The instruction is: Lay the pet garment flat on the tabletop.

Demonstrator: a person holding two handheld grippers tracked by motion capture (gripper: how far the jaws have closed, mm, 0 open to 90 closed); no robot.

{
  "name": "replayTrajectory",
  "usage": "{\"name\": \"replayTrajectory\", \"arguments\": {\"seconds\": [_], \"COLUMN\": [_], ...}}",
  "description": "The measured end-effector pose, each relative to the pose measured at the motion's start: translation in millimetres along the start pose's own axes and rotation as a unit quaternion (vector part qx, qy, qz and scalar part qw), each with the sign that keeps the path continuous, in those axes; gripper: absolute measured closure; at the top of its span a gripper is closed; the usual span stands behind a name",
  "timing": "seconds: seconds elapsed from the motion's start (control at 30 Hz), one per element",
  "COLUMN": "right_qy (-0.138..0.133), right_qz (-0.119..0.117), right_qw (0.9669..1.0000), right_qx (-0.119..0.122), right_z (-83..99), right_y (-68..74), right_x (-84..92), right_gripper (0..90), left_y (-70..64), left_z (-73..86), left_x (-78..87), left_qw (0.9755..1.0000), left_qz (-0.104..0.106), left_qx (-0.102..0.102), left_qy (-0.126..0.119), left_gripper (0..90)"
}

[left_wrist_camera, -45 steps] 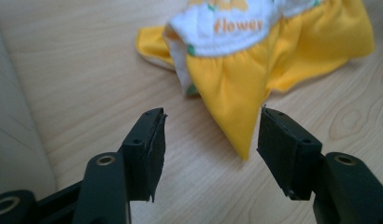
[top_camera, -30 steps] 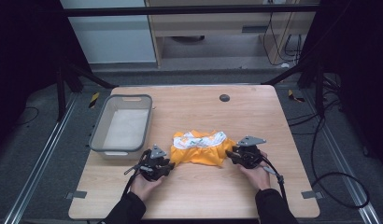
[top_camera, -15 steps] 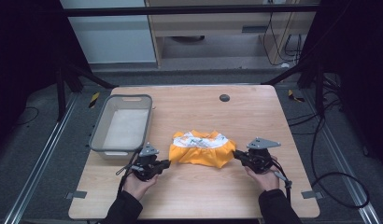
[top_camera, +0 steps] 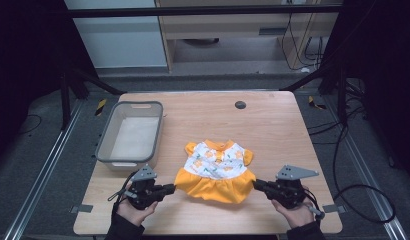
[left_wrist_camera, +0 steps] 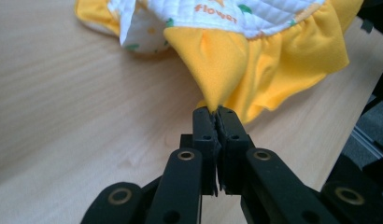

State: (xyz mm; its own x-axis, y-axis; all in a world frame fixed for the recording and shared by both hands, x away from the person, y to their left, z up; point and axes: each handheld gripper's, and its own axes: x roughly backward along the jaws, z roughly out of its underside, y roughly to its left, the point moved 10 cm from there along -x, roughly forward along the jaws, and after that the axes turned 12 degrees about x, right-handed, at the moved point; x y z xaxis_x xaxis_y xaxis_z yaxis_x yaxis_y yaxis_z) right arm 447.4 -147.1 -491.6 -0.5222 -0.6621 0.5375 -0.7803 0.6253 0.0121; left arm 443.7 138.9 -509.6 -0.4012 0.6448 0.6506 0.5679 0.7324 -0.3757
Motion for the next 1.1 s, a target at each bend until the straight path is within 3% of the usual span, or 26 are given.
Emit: {"name": "replayTrajectory", "arguments": {"seconds": [0.1,0.23,0.27,0.3,0.33,0.37,0.4,0.43,0.5,0.57,0.7,0.77,0.83,0.9,0.93,0.97,1.0,1.1], "right_qy": [0.028,0.058,0.075,0.073,0.065,0.065,0.055,0.033,0.022,0.000,-0.009,-0.010,-0.010,-0.007,-0.001,0.003,0.009,0.018], "right_qz": [-0.002,0.006,0.011,0.014,0.020,0.020,0.023,0.027,0.031,0.049,0.075,0.079,0.096,0.106,0.112,0.116,0.119,0.131], "right_qw": [0.9996,0.9983,0.9971,0.9971,0.9976,0.9976,0.9980,0.9990,0.9991,0.9985,0.9968,0.9965,0.9952,0.9943,0.9937,0.9932,0.9928,0.9912], "right_qx": [-0.002,0.003,0.011,0.013,0.017,0.017,0.020,0.017,0.019,0.026,0.027,0.025,0.014,0.010,0.012,0.011,0.008,0.000], "right_z": [20.6,37.2,43.4,43.4,41.8,41.8,39.2,31.1,26.7,13.1,-2.7,-6.5,-16.5,-20.7,-21.4,-22.1,-22.2,-23.3], "right_y": [9.7,11.5,9.5,8.4,6.9,6.9,5.5,2.2,-0.7,-11.0,-31.9,-37.7,-56.4,-67.7,-73.5,-78.7,-83.6,-99.1], "right_x": [1.7,-3.8,-8.7,-9.4,-9.6,-9.6,-8.4,-5.0,-3.8,-3.5,-12.6,-16.5,-29.7,-39.7,-44.8,-49.9,-54.9,-68.1], "right_gripper": [87.1,84.8,78.2,74.3,71.8,71.8,71.1,67.2,64.5,60.0,55.5,54.6,53.3,52.3,52.0,51.8,51.5,51.1], "left_y": [-3.0,-6.6,-6.9,-7.5,-10.2,-10.2,-9.8,-7.3,-4.5,5.3,15.4,17.2,25.7,27.0,30.9,30.9,37.5,46.5], "left_z": [15.4,28.8,29.2,27.7,19.3,19.3,12.0,1.9,-4.3,-23.9,-56.3,-65.2,-89.6,-96.4,-107.1,-107.1,-115.9,-122.1], "left_x": [-2.8,-8.9,-8.7,-7.3,-0.2,-0.2,5.1,11.3,13.8,15.9,8.6,4.6,-9.0,-14.3,-25.4,-25.4,-37.7,-50.8], "left_qw": [0.9997,0.9985,0.9984,0.9986,0.9993,0.9993,0.9991,0.9982,0.9973,0.9945,0.9907,0.9901,0.9862,0.9857,0.9838,0.9838,0.9826,0.9833], "left_qz": [-0.013,-0.027,-0.031,-0.031,-0.023,-0.023,-0.027,-0.035,-0.043,-0.063,-0.081,-0.082,-0.108,-0.110,-0.124,-0.124,-0.135,-0.141], "left_qx": [-0.012,-0.027,-0.028,-0.027,-0.027,-0.027,-0.030,-0.037,-0.041,-0.049,-0.059,-0.058,-0.065,-0.066,-0.072,-0.072,-0.073,-0.062], "left_qy": [0.018,0.038,0.039,0.033,0.010,0.010,-0.010,-0.032,-0.045,-0.068,-0.093,-0.098,-0.107,-0.109,-0.108,-0.108,-0.106,-0.097], "left_gripper": [86.9,84.2,74.5,71.0,67.7,62.7,62.7,55.6,51.0,49.2,46.7,45.2,44.0,43.6,43.6,43.6,43.7,44.6]}}
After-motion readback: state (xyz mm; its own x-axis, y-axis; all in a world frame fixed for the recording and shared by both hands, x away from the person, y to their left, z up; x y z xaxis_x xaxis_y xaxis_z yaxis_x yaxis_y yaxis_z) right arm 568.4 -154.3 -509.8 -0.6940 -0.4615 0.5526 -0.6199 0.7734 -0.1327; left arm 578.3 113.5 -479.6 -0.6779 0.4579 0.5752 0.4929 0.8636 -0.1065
